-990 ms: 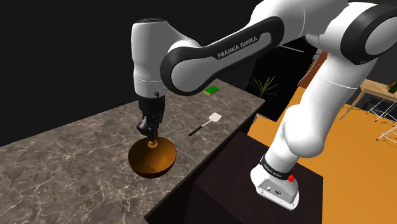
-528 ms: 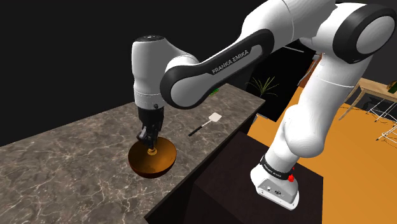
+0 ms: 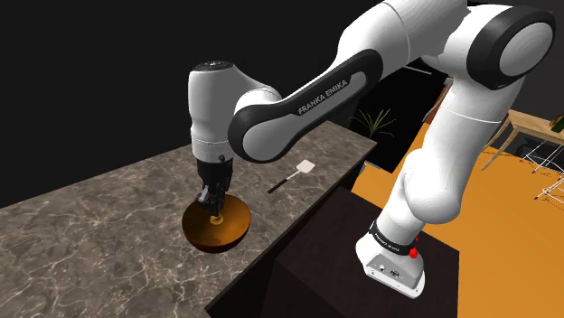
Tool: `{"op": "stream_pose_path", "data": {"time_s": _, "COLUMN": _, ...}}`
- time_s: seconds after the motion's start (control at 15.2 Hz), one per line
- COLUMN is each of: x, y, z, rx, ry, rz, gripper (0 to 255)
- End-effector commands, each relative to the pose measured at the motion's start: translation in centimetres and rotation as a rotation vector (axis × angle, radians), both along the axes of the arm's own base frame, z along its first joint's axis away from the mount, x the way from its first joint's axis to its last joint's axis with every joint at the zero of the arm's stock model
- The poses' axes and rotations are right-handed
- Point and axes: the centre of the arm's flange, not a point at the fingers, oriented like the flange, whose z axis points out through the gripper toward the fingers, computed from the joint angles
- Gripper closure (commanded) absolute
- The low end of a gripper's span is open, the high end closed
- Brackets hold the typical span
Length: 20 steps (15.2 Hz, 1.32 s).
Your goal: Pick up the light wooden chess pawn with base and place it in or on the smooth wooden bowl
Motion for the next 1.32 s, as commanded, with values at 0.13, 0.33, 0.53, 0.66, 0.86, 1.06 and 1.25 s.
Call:
{"op": "stream_pose_path", "data": {"time_s": 0.13, "x": 0.0, "y": 0.0, "z": 0.0, "rx": 0.000, "ry": 0.000, "rz": 0.000, "gripper": 0}}
{"op": "stream_pose_path", "data": {"time_s": 0.33, "x": 0.0, "y": 0.0, "z": 0.0, "rx": 0.000, "ry": 0.000, "rz": 0.000, "gripper": 0}}
{"op": "stream_pose_path", "data": {"time_s": 0.53, "x": 0.0, "y": 0.0, "z": 1.3, "rx": 0.000, "ry": 0.000, "rz": 0.000, "gripper": 0}}
{"op": "stream_pose_path", "data": {"time_s": 0.66, "x": 0.1, "y": 0.0, "z": 4.0, "rx": 0.000, "ry": 0.000, "rz": 0.000, "gripper": 0}}
{"op": "stream_pose_path", "data": {"time_s": 0.86, "x": 0.1, "y": 0.0, "z": 5.0, "rx": 0.000, "ry": 0.000, "rz": 0.000, "gripper": 0}}
{"op": "stream_pose_path", "data": {"time_s": 1.06, "x": 0.1, "y": 0.0, "z": 5.0, "rx": 0.000, "ry": 0.000, "rz": 0.000, "gripper": 0}}
{"op": "stream_pose_path", "data": {"time_s": 1.25, "x": 0.1, "y": 0.0, "z": 5.0, "rx": 0.000, "ry": 0.000, "rz": 0.000, "gripper": 0}}
